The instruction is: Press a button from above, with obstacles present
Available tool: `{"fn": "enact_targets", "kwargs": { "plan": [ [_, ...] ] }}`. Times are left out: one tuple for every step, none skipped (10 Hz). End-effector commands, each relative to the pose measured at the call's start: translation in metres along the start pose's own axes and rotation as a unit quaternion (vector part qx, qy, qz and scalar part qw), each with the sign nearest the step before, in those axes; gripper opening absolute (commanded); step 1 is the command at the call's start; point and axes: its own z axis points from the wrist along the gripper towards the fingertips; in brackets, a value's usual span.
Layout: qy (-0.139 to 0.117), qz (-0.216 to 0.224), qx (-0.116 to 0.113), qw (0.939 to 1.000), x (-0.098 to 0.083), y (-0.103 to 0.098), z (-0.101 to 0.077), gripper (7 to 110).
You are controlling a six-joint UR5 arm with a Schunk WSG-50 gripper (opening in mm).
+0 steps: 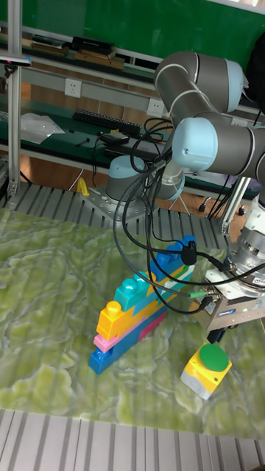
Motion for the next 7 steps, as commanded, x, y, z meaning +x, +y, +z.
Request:
{"fn": "enact_targets", "kwargs": {
  "plan": [
    [0.01, -0.003, -0.019, 0.9998, 0.001, 0.001, -0.018, 7],
    [0.012, -0.001, -0.027, 0.9996, 0.002, -0.003, -0.034, 7],
    [0.014, 0.001, -0.029, 0.9995, 0.005, -0.008, -0.051, 7],
    [0.012, 0.003, -0.034, 0.9993, 0.007, -0.014, -0.066, 7],
    [0.008, 0.006, -0.042, 0.9991, 0.008, -0.021, -0.079, 7],
    [0.006, 0.012, -0.042, 0.999, 0.014, -0.033, -0.091, 7],
    [0.007, 0.016, -0.041, 0.999, 0.022, -0.045, -0.097, 7]
  ]
}}
